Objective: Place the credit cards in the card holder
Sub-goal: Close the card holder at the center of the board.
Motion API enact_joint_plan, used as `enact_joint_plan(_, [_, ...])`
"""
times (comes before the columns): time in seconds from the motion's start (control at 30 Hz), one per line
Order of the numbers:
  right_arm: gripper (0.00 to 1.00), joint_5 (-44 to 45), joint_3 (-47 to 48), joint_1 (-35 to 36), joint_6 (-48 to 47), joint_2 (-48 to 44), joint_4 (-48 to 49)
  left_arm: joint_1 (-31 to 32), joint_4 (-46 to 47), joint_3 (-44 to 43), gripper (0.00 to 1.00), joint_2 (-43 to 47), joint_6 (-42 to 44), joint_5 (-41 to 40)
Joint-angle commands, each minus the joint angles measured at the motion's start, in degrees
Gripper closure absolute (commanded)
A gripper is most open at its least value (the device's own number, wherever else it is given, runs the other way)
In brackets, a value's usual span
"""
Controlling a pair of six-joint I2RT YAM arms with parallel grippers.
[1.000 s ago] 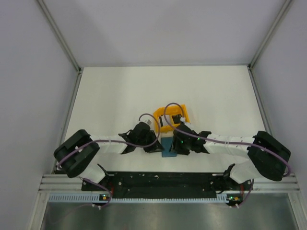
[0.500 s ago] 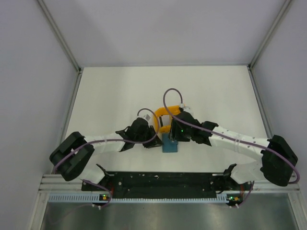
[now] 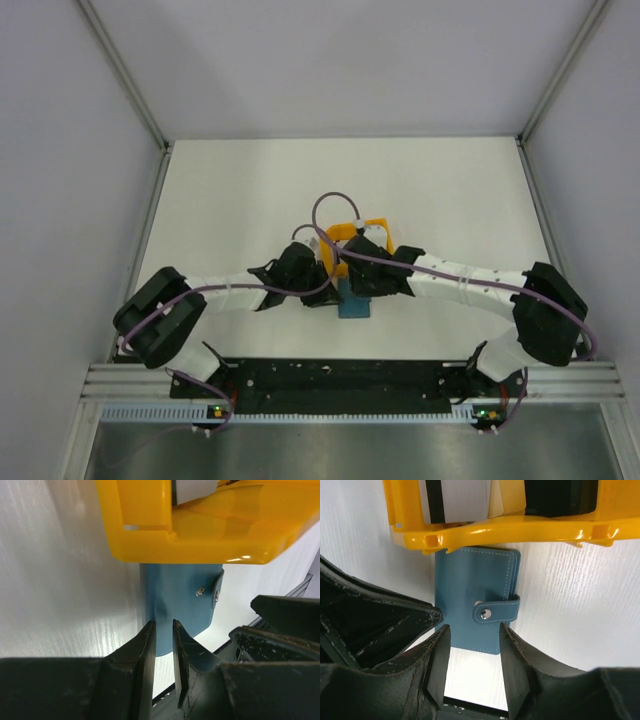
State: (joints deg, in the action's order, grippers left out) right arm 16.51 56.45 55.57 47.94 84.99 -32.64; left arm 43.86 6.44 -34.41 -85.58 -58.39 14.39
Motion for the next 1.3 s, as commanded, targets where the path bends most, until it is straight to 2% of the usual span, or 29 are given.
enact_joint_plan(0.0, [0.57, 3.26, 3.58, 2.34, 1.62, 1.84, -2.34, 0.18, 3.66, -0.48, 0.76, -1.96, -1.11, 1.16])
enact_joint_plan(0.53, [0.63, 7.83, 7.27, 3.31, 1.01, 8.26, -5.06, 0.18, 5.08, 0.75, 0.76, -3.36, -2.17, 0.99])
enact_joint_plan(0.67, [0.73, 7.66, 8.24, 3.32, 0.75, 9.14, -5.41, 0.18, 5.08, 0.58, 0.76, -3.28, -1.99, 1.16])
enact_joint_plan(0.87, [0.65, 7.22, 9.21, 3.32, 0.22, 10.11, -5.76, 0.18, 5.16, 0.67, 0.76, -3.19, -2.08, 1.43])
enact_joint_plan(1.0, [0.64, 7.92, 8.77, 3.67, 0.4, 10.54, -6.03, 0.18, 5.16, 0.58, 0.76, -3.28, -1.99, 1.52])
enact_joint_plan(1.1, [0.65, 8.01, 8.07, 3.58, 0.74, 11.16, -6.38, 0.18, 5.16, 0.58, 0.77, -3.36, -2.08, 1.51])
enact_joint_plan(1.27, [0.73, 8.36, 7.63, 3.58, 1.19, 11.43, -6.47, 0.18, 5.25, 0.84, 0.77, -3.36, -1.99, 1.69])
